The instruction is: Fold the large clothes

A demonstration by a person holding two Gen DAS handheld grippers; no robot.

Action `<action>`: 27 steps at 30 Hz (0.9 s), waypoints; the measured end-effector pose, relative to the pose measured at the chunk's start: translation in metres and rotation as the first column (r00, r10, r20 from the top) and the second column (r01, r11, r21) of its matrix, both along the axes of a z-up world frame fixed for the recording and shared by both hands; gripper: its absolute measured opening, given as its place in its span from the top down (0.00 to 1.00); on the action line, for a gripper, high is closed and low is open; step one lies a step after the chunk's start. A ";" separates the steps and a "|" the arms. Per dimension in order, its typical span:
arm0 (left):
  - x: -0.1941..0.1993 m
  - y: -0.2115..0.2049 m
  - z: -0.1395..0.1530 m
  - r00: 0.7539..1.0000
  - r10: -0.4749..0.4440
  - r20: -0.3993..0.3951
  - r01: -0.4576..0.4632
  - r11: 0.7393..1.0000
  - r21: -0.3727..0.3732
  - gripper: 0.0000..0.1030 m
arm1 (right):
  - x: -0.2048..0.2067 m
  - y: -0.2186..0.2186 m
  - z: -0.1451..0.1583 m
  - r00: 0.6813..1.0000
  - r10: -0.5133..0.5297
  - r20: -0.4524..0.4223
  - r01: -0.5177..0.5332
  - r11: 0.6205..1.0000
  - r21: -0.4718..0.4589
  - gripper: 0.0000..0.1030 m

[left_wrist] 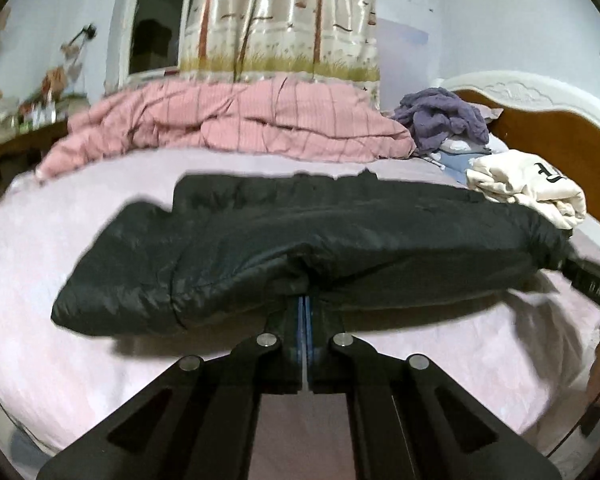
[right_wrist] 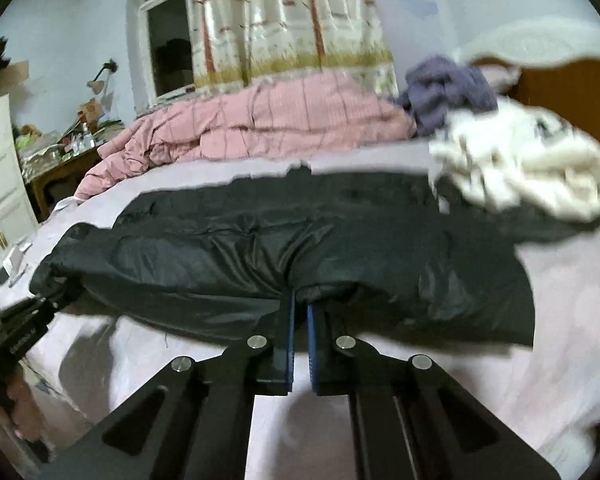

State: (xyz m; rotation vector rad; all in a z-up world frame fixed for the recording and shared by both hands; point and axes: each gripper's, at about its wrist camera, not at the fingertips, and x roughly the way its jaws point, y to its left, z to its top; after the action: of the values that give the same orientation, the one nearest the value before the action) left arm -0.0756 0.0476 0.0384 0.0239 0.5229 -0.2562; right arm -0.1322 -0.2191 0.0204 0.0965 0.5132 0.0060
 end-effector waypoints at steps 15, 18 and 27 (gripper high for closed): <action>0.206 -0.033 0.039 0.994 0.110 -0.014 -0.107 0.988 0.107 0.99 | 0.204 -0.015 0.053 0.997 -0.041 0.058 0.045 0.996 -0.075 0.96; 0.233 -0.023 0.015 0.987 0.149 -0.053 -0.145 0.986 0.082 0.99 | 0.240 -0.019 0.040 0.997 -0.058 0.044 0.062 0.992 -0.110 0.96; 0.230 0.015 0.027 0.986 0.164 -0.022 -0.163 0.985 0.060 0.16 | 0.199 -0.074 0.051 0.988 -0.137 0.070 0.138 0.990 -0.012 0.39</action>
State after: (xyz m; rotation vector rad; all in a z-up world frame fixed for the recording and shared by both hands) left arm 0.1539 0.0630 0.0659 0.0342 0.5561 -0.0808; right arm 0.0671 -0.2927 0.0718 0.1151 0.4368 -0.1296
